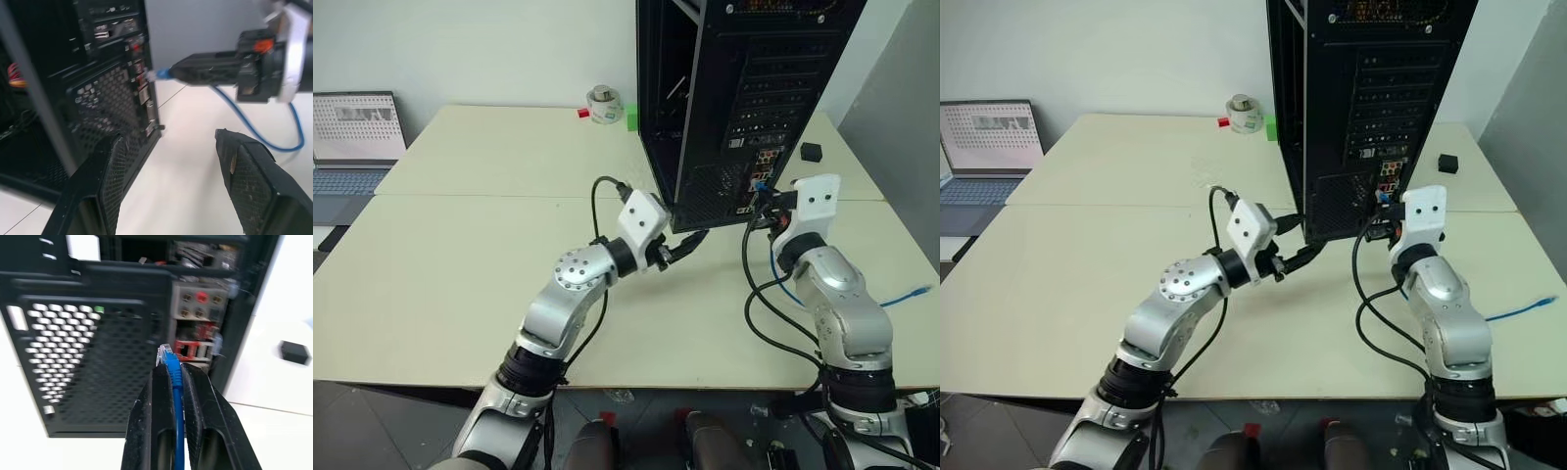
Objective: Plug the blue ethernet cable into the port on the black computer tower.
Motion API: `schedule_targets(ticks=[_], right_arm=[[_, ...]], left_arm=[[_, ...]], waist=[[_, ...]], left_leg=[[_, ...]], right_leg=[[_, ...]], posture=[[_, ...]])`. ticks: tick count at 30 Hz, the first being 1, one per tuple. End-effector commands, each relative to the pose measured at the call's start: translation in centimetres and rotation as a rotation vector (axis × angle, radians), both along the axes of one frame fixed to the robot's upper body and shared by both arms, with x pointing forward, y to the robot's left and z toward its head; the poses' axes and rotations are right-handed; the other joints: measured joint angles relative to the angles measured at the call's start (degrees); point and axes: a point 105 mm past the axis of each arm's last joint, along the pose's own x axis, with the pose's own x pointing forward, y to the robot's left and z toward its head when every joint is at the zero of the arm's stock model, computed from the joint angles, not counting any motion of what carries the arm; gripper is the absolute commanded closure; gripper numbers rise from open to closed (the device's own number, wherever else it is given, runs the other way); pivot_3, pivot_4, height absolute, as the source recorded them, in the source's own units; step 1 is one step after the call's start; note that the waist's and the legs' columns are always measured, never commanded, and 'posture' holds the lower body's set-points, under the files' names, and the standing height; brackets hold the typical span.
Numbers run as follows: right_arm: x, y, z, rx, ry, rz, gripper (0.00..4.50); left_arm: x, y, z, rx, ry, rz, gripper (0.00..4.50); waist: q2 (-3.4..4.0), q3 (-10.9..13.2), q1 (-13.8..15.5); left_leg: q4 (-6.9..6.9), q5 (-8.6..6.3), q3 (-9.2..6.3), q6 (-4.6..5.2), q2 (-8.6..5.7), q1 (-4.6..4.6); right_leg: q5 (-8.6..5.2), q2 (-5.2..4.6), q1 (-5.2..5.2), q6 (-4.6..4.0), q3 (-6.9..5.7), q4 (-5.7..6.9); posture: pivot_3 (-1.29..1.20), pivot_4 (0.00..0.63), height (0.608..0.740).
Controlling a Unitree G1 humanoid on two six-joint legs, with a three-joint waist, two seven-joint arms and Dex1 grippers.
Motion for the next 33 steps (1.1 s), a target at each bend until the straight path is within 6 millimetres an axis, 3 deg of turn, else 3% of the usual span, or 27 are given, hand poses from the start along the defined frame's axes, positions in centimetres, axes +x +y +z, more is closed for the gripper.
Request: schedule_targets(ticks=[1, 16, 33], right_arm=[[0.4, -0.3, 1.4, 0.012, -0.071, -0.038, 4.5], [2.2, -0.6, 1.7, 0.037, -0.098, -0.051, 4.5], [3.0, -0.8, 1.6, 0.06, -0.081, -0.043, 4.5]], left_arm=[[0.3, -0.8, 0.7, 0.022, -0.087, 0.052, 1.52], [0.6, -1.8, 0.6, -0.023, -0.113, 0.08, 1.52], [0.5, -1.7, 0.4, -0.011, -0.109, 0.072, 1.52]], waist=[[0.0, 0.0, -0.04], [0.0, 0.0, -0.03], [0.01, 0.0, -0.06]], left_leg=[[0.0, 0.0, 0.0, 0.0, -0.01, 0.01], [-0.01, 0.0, 0.08, 0.01, 0.0, -0.01], [-0.02, 0.0, 0.07, 0.01, 0.01, 0.0]], right_leg=[[0.0, 0.01, 0.0, 0.0, 0.0, 0.0], [0.0, 0.01, -0.03, 0.0, 0.05, 0.0], [0.0, 0.01, -0.03, -0.01, 0.06, 0.01]], posture=[[0.0, 0.15, 0.74], [0.0, 0.15, 0.74], [0.0, 0.15, 0.74]])
